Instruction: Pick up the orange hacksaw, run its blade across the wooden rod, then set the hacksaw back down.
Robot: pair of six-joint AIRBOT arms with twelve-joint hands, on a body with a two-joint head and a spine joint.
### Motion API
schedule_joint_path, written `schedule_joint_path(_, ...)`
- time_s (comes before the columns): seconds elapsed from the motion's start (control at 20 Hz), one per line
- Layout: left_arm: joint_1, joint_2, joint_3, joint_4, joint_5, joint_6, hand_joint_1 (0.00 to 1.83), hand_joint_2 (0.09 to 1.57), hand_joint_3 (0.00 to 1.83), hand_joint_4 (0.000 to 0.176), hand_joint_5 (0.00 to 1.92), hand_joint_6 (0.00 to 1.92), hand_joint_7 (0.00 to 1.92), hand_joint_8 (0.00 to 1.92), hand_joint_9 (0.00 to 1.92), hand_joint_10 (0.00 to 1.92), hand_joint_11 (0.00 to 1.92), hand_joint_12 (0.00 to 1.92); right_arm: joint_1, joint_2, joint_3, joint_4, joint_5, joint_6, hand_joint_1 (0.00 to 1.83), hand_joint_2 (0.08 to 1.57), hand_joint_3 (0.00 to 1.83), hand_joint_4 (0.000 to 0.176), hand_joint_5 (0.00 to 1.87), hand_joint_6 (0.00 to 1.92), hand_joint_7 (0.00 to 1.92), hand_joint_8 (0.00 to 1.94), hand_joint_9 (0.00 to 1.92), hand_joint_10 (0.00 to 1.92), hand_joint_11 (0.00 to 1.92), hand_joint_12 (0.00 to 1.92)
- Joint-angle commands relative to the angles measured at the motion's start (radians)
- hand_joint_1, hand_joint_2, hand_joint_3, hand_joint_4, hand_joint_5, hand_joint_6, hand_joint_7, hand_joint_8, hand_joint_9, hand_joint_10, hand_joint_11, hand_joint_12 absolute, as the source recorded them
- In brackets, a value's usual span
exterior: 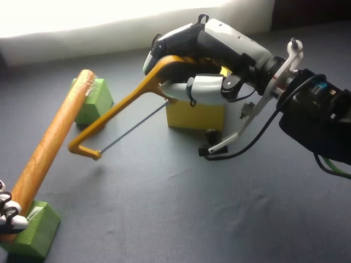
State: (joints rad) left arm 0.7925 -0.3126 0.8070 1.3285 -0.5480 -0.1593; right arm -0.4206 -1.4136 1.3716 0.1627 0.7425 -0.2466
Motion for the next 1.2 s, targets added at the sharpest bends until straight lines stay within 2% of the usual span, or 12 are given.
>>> schedule_joint_path(0.0,-0.007,0.0,-0.001,-0.019,-0.013,-0.003,0.05,1.28,0.0,0.0,0.15,0.0,0.2,0.0,0.16,0.0,0.0,0.31,0.022,0.004,0.004,0.025,0.181,0.007,1.27,1.12,0.0,0.0,0.93,0.9,1.0,1.12,0.98,1.22,0.87,1.57)
schedule_joint_path(0.2,-0.007,0.0,-0.001,-0.019,-0.013,-0.003,0.04,1.28,0.0,0.0,0.16,0.0,0.2,0.0,0.17,0.0,0.0,0.35,0.028,0.006,0.005,0.043,0.226,0.008,1.38,1.12,0.0,0.0,0.92,0.83,0.97,1.05,0.98,1.34,0.88,1.53)
schedule_joint_path(0.35,-0.008,0.0,0.0,-0.019,-0.013,-0.003,0.05,1.28,0.0,0.0,0.16,0.0,0.21,0.0,0.18,0.0,0.0,0.37,0.03,0.004,0.005,0.047,0.256,0.009,1.37,1.16,0.0,0.0,0.81,1.01,0.88,1.16,0.89,1.39,0.87,1.48)
schedule_joint_path(0.4,-0.008,0.0,0.001,-0.019,-0.013,-0.003,0.07,1.27,0.0,0.0,0.17,0.0,0.21,0.0,0.18,0.0,0.0,0.38,0.029,0.001,0.004,0.059,0.275,0.012,1.38,1.13,0.0,0.0,0.88,0.89,0.94,1.08,0.96,1.34,0.87,1.49)
schedule_joint_path(0.5,-0.009,0.0,0.001,-0.019,-0.013,-0.003,0.03,1.28,0.0,0.0,0.15,0.0,0.21,0.0,0.17,0.0,0.0,0.33,0.029,-0.011,0.004,0.092,0.314,0.006,1.25,1.13,0.0,0.0,0.92,0.94,1.0,1.14,1.01,1.16,0.89,1.54)
schedule_joint_path(0.65,-0.009,0.0,0.001,-0.019,-0.013,-0.003,0.05,1.28,0.0,0.0,0.16,0.0,0.21,0.0,0.18,0.0,0.0,0.36,0.031,-0.031,0.004,0.135,0.375,0.003,1.24,1.14,0.0,0.0,0.91,0.94,0.99,1.18,0.99,1.18,0.87,1.55)
schedule_joint_path(0.7,-0.009,0.0,0.0,-0.019,-0.013,-0.003,0.05,1.28,0.0,0.0,0.15,0.0,0.21,0.0,0.17,0.0,0.0,0.35,0.03,-0.044,0.004,0.153,0.406,0.007,1.38,1.12,0.0,0.0,0.94,0.8,0.98,1.04,0.98,1.33,0.88,1.5)
schedule_joint_path(0.75,-0.01,-0.001,0.0,-0.019,-0.013,-0.003,0.03,1.28,0.0,0.0,0.16,0.0,0.21,0.0,0.18,0.0,0.0,0.38,0.031,-0.079,0.004,0.178,0.412,-0.014,1.39,1.1,0.0,0.0,0.96,0.77,1.01,0.97,1.0,1.3,0.89,1.51)
schedule_joint_path(0.9,-0.011,-0.002,0.0,-0.019,-0.013,-0.003,0.02,1.28,0.0,0.0,0.15,0.0,0.21,0.0,0.16,0.0,0.0,0.32,0.031,-0.102,0.004,0.182,0.391,-0.034,1.38,1.11,0.0,0.0,0.94,0.78,0.99,1.01,0.97,1.34,0.87,1.58)
schedule_joint_path(1.0,-0.011,-0.002,0.0,-0.019,-0.013,-0.003,0.03,1.29,0.0,0.0,0.15,0.0,0.21,0.0,0.16,0.0,0.0,0.36,0.027,-0.125,0.004,0.204,0.399,-0.058,1.24,1.14,0.0,0.0,0.91,0.94,0.97,1.23,0.97,1.23,0.86,1.6)
schedule_joint_path(1.1,-0.011,-0.002,0.0,-0.019,-0.013,-0.003,0.05,1.28,0.0,0.0,0.14,0.0,0.2,0.0,0.16,0.0,0.0,0.35,0.022,-0.142,0.004,0.228,0.411,-0.086,1.38,1.12,0.0,0.0,0.94,0.79,0.98,1.04,0.97,1.35,0.86,1.55)
schedule_joint_path(1.15,-0.011,-0.002,0.0,-0.019,-0.013,-0.003,0.04,1.28,0.0,0.0,0.14,0.0,0.2,0.0,0.16,0.0,0.0,0.35,0.02,-0.15,0.004,0.233,0.408,-0.093,1.27,1.13,0.01,0.0,0.93,0.88,0.98,1.18,0.96,1.28,0.86,1.59)
